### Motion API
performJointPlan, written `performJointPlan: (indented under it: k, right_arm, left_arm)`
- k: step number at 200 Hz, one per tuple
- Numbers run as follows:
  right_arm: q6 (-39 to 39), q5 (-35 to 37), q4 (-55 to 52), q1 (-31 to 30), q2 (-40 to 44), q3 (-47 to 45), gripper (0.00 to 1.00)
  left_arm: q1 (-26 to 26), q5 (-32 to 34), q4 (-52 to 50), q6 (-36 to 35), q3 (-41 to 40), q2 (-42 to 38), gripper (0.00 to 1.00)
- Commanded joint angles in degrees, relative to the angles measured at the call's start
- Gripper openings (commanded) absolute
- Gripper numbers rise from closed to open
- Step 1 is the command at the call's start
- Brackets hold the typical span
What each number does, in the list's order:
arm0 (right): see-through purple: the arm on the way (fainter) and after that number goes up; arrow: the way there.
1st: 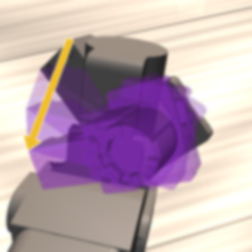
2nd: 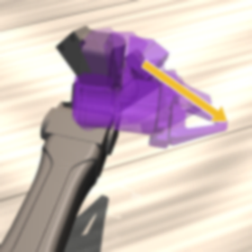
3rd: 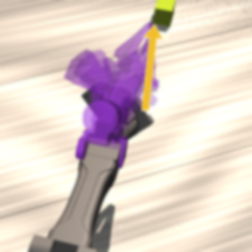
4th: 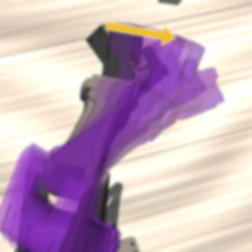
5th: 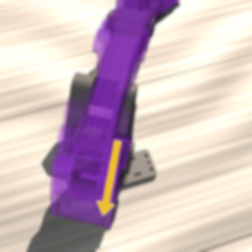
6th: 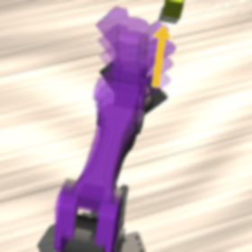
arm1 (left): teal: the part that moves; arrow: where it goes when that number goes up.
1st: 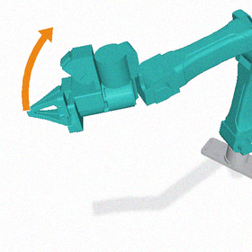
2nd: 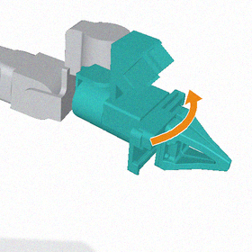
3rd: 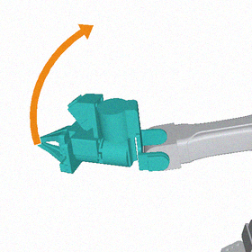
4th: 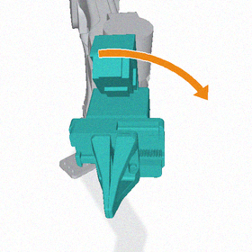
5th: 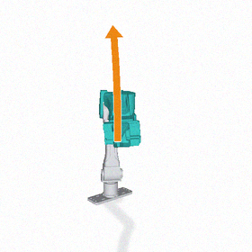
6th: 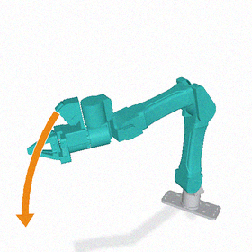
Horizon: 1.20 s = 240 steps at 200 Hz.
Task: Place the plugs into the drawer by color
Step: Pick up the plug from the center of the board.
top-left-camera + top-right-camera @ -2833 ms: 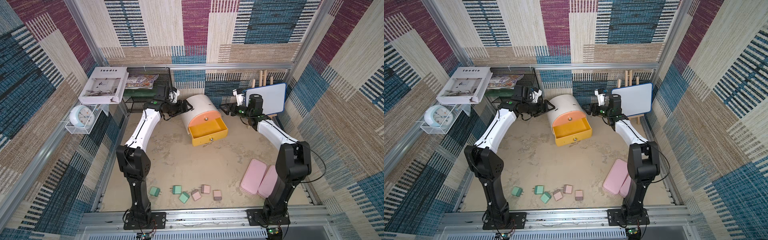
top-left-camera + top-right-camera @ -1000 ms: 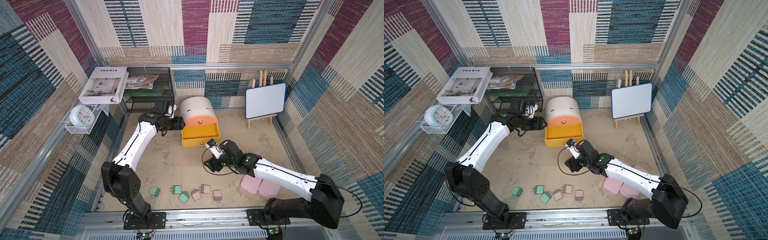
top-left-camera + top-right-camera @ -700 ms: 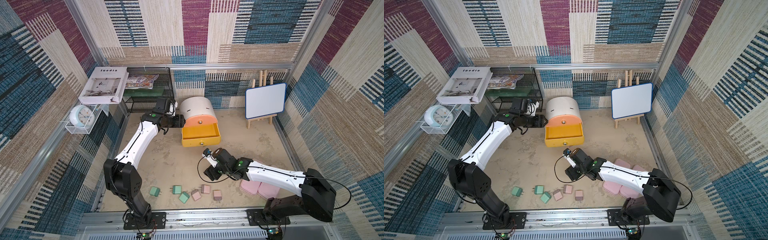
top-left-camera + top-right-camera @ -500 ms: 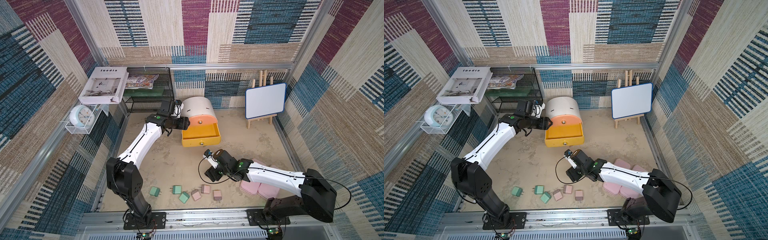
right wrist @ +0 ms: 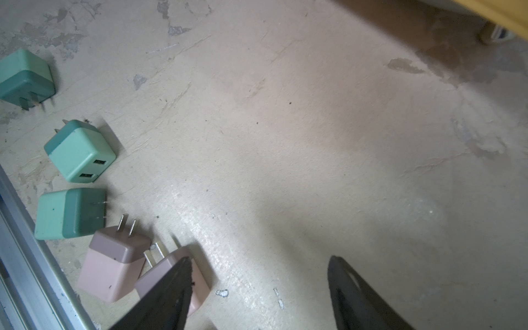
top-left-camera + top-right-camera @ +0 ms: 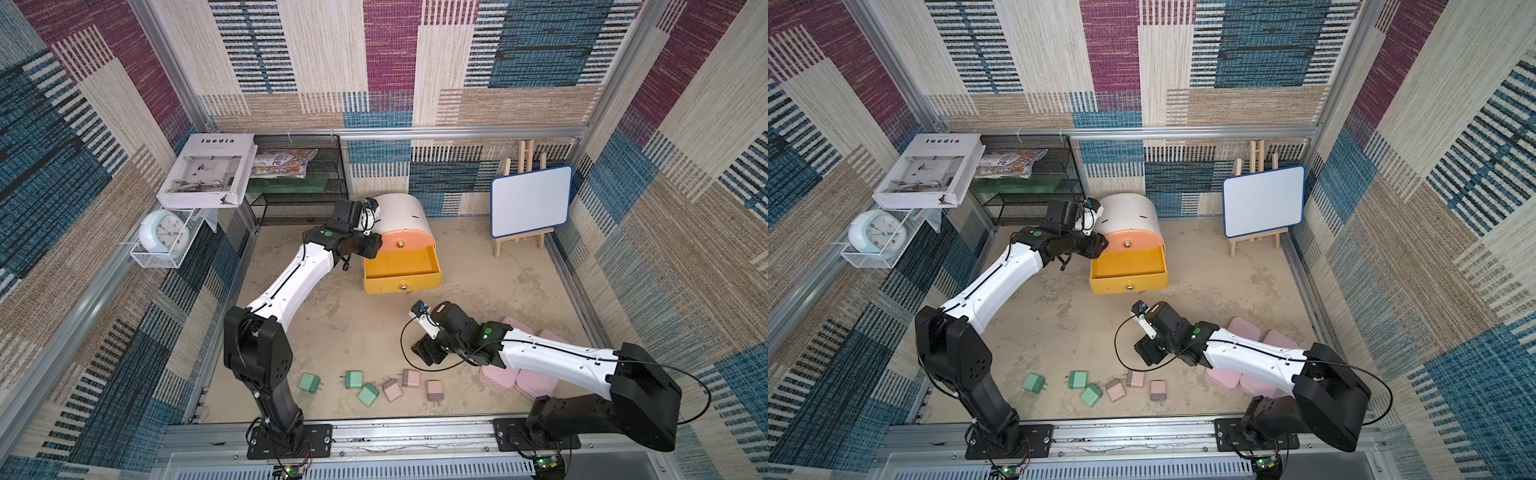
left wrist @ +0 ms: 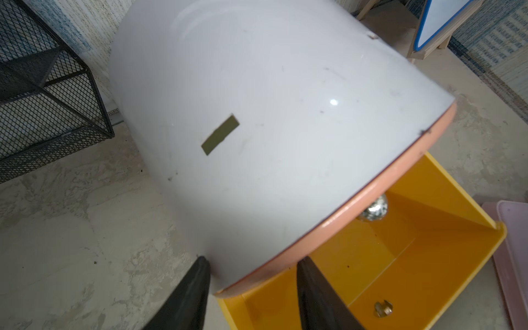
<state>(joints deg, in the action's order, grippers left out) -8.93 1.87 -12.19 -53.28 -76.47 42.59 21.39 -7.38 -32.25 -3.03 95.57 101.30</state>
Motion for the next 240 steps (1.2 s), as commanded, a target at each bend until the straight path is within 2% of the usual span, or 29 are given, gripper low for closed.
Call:
performJointPlan:
  k: [1,45,117,132,156,211,240]
  right_arm:
    - [0.4,-0.9,-0.3,-0.1,-0.6,0.1,0.78]
    - [0.6,-2.3,-2.1,-0.6,-3.8,1.6,0.78]
    - [-0.3,-2.7,-7.6,-7.0,-4.7,3.4,0.77]
    - [-0.6,-2.8,-8.6,-9.1,-4.5,3.8,0.77]
    - [-1.0,-1.6,-11.3,-11.6,-7.0,5.6,0.77]
    - [-0.7,2.9,-14.5,-15.3,-16.4,10.0,0.76]
    - [-0.5,4.2,-13.7,-15.4,-18.6,11.2,0.7]
  left_arm:
    - [0.1,0.9,-0.2,-1.2,-0.3,-0.5,0.47]
    - [0.1,0.7,-0.4,0.7,-1.9,-3.0,0.43]
    - [0.1,-0.8,-6.6,11.7,-3.4,-10.8,0.55]
    - [0.1,0.8,-7.7,13.3,-5.0,-12.0,0.61]
    - [0.1,2.4,-8.0,14.0,-8.2,-13.3,0.65]
    - [0.1,-0.8,-8.4,15.6,-9.0,-14.2,0.66]
    - [0.1,-1.3,-8.0,15.9,-9.5,-14.8,0.67]
